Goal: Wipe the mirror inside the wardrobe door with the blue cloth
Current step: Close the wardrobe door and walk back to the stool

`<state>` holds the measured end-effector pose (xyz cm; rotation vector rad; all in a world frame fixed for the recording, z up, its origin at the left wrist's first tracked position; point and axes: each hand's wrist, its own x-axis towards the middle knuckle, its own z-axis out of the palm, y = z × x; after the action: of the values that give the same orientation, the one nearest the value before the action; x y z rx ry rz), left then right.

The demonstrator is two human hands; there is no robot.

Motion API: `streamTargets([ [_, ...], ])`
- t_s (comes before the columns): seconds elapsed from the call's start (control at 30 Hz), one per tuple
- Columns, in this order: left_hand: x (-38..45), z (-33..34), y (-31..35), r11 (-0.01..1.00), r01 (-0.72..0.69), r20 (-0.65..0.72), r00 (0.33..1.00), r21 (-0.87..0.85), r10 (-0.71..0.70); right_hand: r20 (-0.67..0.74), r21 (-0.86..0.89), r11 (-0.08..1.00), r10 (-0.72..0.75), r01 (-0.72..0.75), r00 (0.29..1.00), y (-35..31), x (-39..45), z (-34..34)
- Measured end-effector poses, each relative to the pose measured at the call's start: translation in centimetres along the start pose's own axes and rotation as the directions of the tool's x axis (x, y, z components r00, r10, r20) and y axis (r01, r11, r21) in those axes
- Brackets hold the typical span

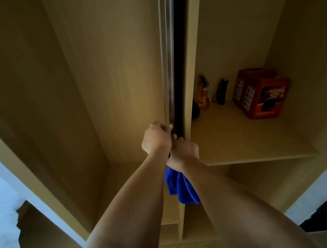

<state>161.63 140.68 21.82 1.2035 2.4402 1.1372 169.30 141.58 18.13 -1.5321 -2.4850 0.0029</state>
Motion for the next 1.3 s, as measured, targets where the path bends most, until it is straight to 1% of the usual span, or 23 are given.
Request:
streamTargets([
  [0.1,-1.1,0.2,-1.8,0.989,0.144,0.087,0.986,-0.041,-0.14,0.016,0.071,0.995,0.067,-0.068,0.998,0.4,-0.7,-0.1],
  [0.13,-1.7,0.2,-2.5,0.975,0.215,0.159,0.966,-0.054,-0.205,0.032,0.102,0.992,0.076,-0.079,0.997,0.5,-1.1,0.0],
  [0.17,-2.3,0.2,-3.0,0.945,0.314,0.259,0.924,-0.089,-0.282,0.052,0.135,0.988,0.071,-0.078,0.996,0.5,-1.5,0.2],
  [0.2,-2.8,0.2,-3.5,0.886,0.442,0.391,0.847,-0.144,-0.359,0.076,0.168,0.984,0.051,-0.063,0.996,0.5,-2.0,0.4],
  [0.23,-3.4,0.0,-3.9,0.796,0.573,0.535,0.742,-0.195,-0.403,0.099,0.2,0.979,0.014,-0.034,0.995,0.3,-2.6,0.6],
  [0.27,-4.0,-0.3,-4.3,0.712,0.668,0.654,0.64,-0.217,-0.402,0.117,0.229,0.973,-0.036,0.008,0.993,0.1,-3.1,0.9],
  [0.3,-4.5,-0.5,-4.9,0.659,0.719,0.729,0.571,-0.223,-0.377,0.127,0.253,0.966,-0.091,0.057,0.988,-0.1,-3.8,1.2],
  [0.33,-4.9,-0.7,-5.4,0.631,0.741,0.768,0.536,-0.231,-0.349,0.126,0.273,0.957,-0.139,0.101,0.982,-0.3,-4.3,1.5],
  [0.37,-5.2,-0.9,-6.0,0.615,0.75,0.78,0.528,-0.244,-0.335,0.12,0.295,0.946,-0.176,0.135,0.977,-0.5,-4.9,1.8],
  [0.4,-5.7,-1.2,-6.5,0.6,0.755,0.771,0.539,-0.264,-0.339,0.118,0.323,0.933,-0.205,0.158,0.972,-0.6,-5.4,1.9],
  [0.5,-7.2,-2.3,-7.8,0.582,0.733,0.681,0.627,-0.351,-0.379,0.119,0.444,0.88,-0.242,0.166,0.963,-1.2,-6.7,2.2],
  [0.6,-8.5,-3.2,-9.8,0.541,0.713,0.538,0.696,-0.445,-0.475,0.143,0.51,0.834,-0.326,0.213,0.935,-2.9,-8.0,2.7],
  [0.67,-9.5,-4.6,-11.6,0.473,0.717,0.449,0.693,-0.512,-0.564,0.169,0.565,0.795,-0.372,0.22,0.913,-4.3,-9.2,3.5],
  [0.73,-10.7,-6.4,-13.7,0.394,0.716,0.373,0.659,-0.576,-0.652,0.207,0.575,0.791,-0.387,0.208,0.899,-5.3,-10.2,4.4],
  [0.8,-12.0,-8.5,-15.8,0.326,0.69,0.317,0.631,-0.646,-0.708,0.301,0.513,0.83,-0.412,0.218,0.86,-6.5,-11.4,5.2],
  [0.87,-13.1,-10.4,-17.8,0.308,0.671,0.287,0.623,-0.675,-0.728,0.376,0.47,0.848,-0.443,0.245,0.814,-8.4,-12.6,5.8],
  [0.93,-14.5,-12.3,-20.0,0.352,0.676,0.245,0.622,-0.647,-0.744,0.362,0.473,0.833,-0.481,0.288,0.799,-11.1,-13.7,5.9],
  [0.97,-15.3,-13.3,-21.1,0.386,0.681,0.216,0.623,-0.623,-0.751,0.34,0.446,0.829,-0.505,0.337,0.793,-12.5,-14.4,5.8],
  [1.03,-16.8,-15.1,-23.2,0.487,0.688,0.145,0.645,-0.538,-0.751,0.282,0.354,0.821,-0.551,0.448,0.785,-15.0,-15.7,5.6],
  [1.07,-17.7,-16.1,-24.3,0.538,0.68,0.116,0.667,-0.498,-0.736,0.243,0.313,0.804,-0.582,0.505,0.776,-16.4,-16.5,5.5],
  [1.17,-20.8,-18.4,-26.7,0.683,0.624,0.128,0.766,-0.379,-0.63,0.141,0.251,0.746,-0.658,0.616,0.739,-20.2,-18.6,5.4],
  [1.23,-22.9,-19.7,-28.3,0.806,0.568,0.104,0.823,-0.167,-0.558,0.126,0.217,0.738,-0.67,0.639,0.731,-22.8,-19.8,5.1],
  [1.3,-24.6,-21.5,-30.3,0.863,0.505,0.044,0.863,-0.004,-0.504,0.127,0.144,0.706,-0.708,0.693,0.695,-25.5,-20.8,5.0],
])
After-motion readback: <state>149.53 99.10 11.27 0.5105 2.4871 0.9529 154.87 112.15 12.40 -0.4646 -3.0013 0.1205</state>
